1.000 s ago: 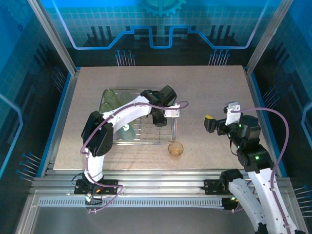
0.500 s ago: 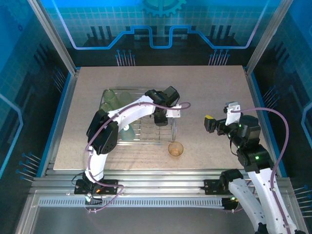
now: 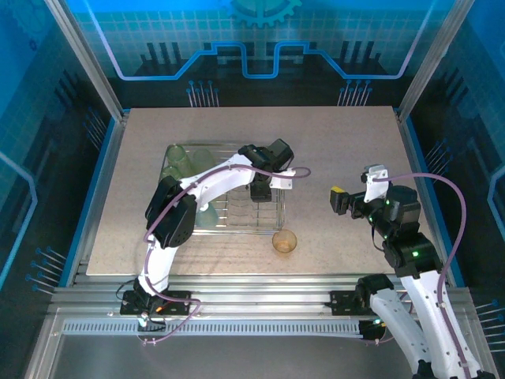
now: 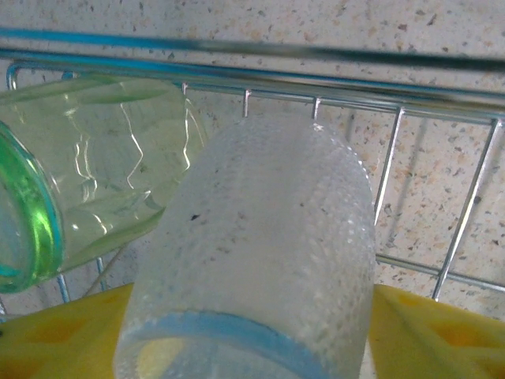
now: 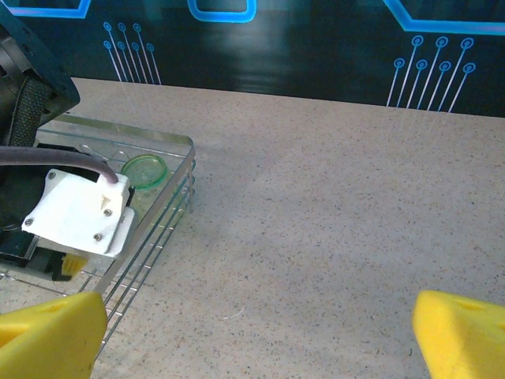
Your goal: Load the cups into the dish rack
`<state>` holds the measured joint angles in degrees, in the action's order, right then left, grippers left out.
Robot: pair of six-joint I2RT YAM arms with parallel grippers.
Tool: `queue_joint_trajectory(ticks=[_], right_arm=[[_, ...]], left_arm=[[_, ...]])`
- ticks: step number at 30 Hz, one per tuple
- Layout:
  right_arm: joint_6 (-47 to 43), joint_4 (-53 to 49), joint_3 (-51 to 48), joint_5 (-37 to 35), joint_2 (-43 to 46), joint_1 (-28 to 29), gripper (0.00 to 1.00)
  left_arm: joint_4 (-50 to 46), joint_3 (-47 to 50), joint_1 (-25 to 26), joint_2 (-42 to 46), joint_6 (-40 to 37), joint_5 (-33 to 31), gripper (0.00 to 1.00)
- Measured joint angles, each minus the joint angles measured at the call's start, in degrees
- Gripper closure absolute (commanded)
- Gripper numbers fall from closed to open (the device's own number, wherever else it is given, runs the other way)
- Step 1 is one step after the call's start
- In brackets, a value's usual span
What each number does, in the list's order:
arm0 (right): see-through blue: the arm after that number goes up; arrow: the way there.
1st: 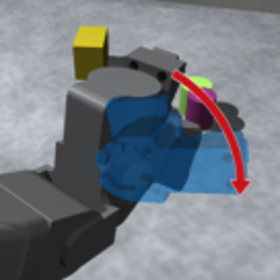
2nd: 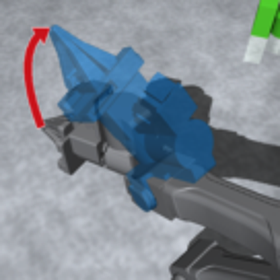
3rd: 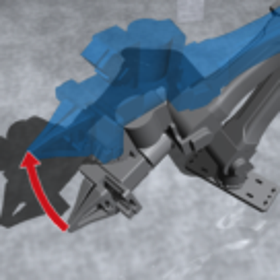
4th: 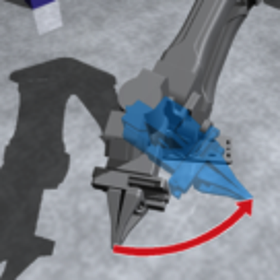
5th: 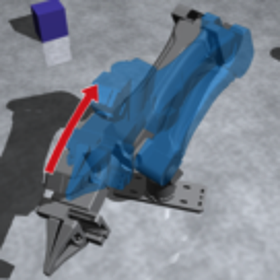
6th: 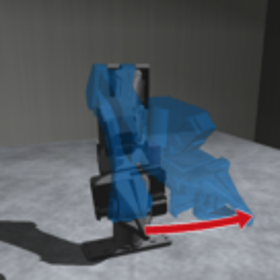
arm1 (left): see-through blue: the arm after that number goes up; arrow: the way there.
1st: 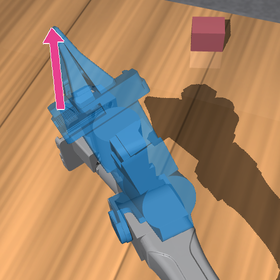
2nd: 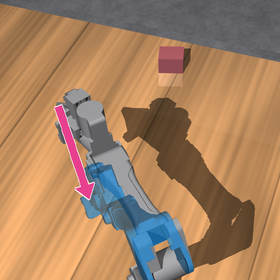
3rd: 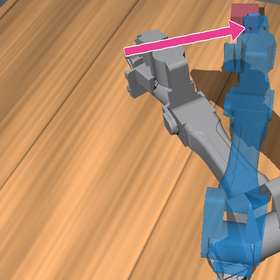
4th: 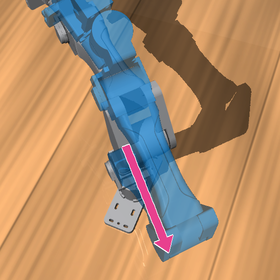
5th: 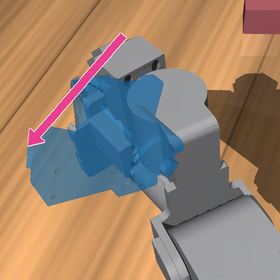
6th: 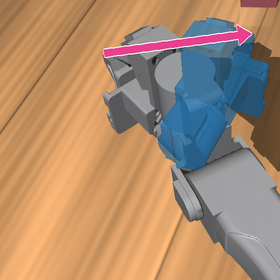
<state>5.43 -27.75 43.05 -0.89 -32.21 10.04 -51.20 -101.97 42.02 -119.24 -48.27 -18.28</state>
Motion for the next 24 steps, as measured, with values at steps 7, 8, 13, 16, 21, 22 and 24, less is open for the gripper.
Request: queue_joint_trajectory(ticks=[7, 8, 13, 16, 21, 22, 24], right_arm=[[-0.20, 0.57, -0.44, 1.20, 0.00, 0.00, 0.00], [-0.24, 0.74, -0.46, 1.38, 0.00, 0.00, 0.00], [-0.37, 0.85, -0.63, 1.55, 0.00, -0.02, 0.00], [0.00, 0.92, -0.81, 1.75, 0.02, -0.48, 0.00], [3.19, 2.80, -1.62, 3.21, 0.50, -2.38, 0.00], [3.85, 3.54, -2.27, 4.22, 0.94, -2.86, 0.00], [5.29, 4.76, -3.74, 6.71, 1.90, -3.89, 0.00]], left_arm=[[1.31, 0.00, -0.22, -0.46, 0.15, -0.63, 0.01], [1.60, 0.04, -0.22, -0.46, 0.17, -0.83, 0.01], [4.04, 1.92, -0.22, -0.04, 0.35, -1.55, 0.01], [6.27, 5.27, -0.22, 1.75, 0.85, -1.40, 0.01], [9.46, 11.23, -0.22, 7.96, 3.58, -0.13, 0.01], [10.62, 12.57, -0.22, 9.90, 4.55, 0.26, 0.01], [12.63, 15.17, -0.22, 13.90, 6.10, 0.96, 0.01]])
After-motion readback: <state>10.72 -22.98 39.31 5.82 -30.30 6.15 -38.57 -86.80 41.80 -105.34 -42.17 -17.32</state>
